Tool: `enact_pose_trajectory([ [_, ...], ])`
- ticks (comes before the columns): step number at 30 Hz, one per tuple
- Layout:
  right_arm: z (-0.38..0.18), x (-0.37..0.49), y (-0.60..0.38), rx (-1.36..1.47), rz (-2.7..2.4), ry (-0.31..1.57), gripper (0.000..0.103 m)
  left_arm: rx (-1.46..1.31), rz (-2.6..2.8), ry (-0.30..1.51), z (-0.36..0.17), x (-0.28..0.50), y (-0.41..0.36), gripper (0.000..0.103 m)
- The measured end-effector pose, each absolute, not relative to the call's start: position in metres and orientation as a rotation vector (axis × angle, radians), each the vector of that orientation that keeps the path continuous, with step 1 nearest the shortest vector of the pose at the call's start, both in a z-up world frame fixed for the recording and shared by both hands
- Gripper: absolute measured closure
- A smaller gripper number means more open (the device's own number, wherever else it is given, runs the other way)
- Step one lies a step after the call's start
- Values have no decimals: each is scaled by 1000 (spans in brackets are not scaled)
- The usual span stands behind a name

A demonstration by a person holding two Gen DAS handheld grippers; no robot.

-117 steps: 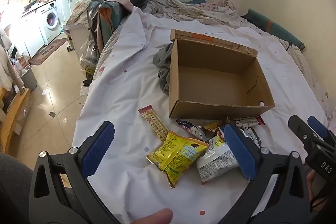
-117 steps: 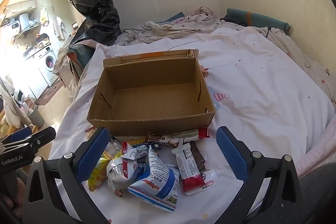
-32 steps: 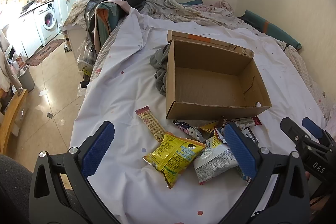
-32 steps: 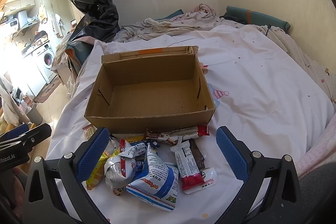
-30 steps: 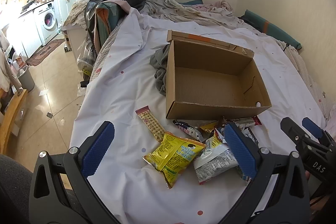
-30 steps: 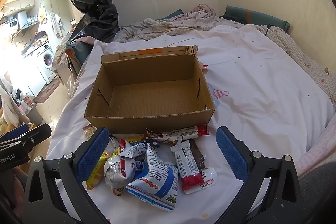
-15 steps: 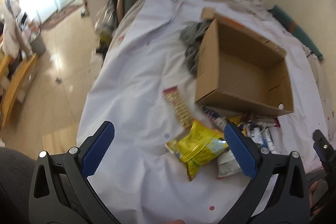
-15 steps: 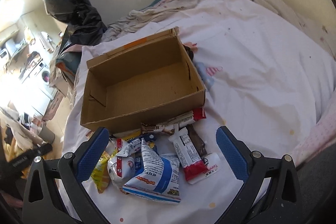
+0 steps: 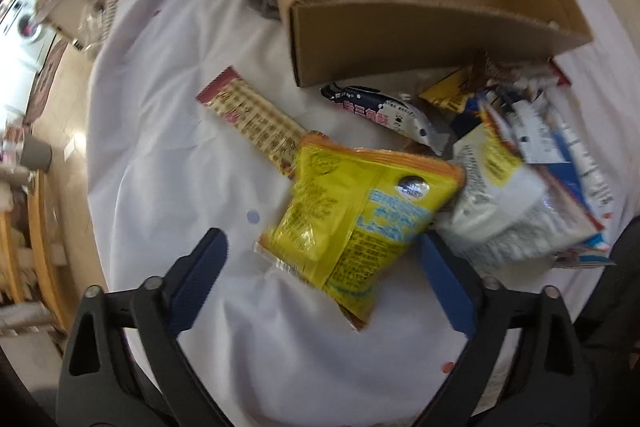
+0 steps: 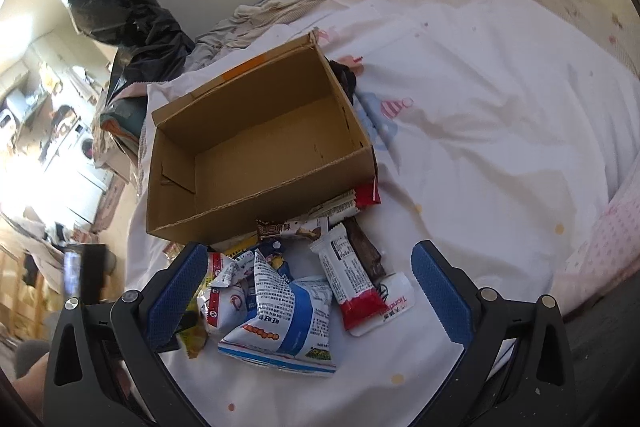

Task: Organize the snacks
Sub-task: 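Grasp the yellow chip bag with the left gripper while the right grasps the white-blue packet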

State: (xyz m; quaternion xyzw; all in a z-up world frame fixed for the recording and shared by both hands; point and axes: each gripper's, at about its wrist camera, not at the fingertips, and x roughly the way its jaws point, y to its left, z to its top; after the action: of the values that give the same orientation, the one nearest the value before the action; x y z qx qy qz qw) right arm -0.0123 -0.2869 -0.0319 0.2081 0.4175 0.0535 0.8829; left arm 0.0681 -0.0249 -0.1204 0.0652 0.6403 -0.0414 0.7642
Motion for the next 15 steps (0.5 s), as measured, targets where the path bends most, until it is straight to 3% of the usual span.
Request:
enact_pose_trajectory([
  [3,-36,-11,-290,447,109,889,0,156,-119,1422,-130,75,-29,17],
  [5,-38,-10,-290,458,114,903,0,127,-132,1445,-133,74,-29,33],
  [8,-41,-8,-291,473,125,918,0,69,-117,1466,-132,68,-23,47],
  [15,-55,-2,-294,569,192,1004,0,-66,-65,1450,-96,37,-2,53],
])
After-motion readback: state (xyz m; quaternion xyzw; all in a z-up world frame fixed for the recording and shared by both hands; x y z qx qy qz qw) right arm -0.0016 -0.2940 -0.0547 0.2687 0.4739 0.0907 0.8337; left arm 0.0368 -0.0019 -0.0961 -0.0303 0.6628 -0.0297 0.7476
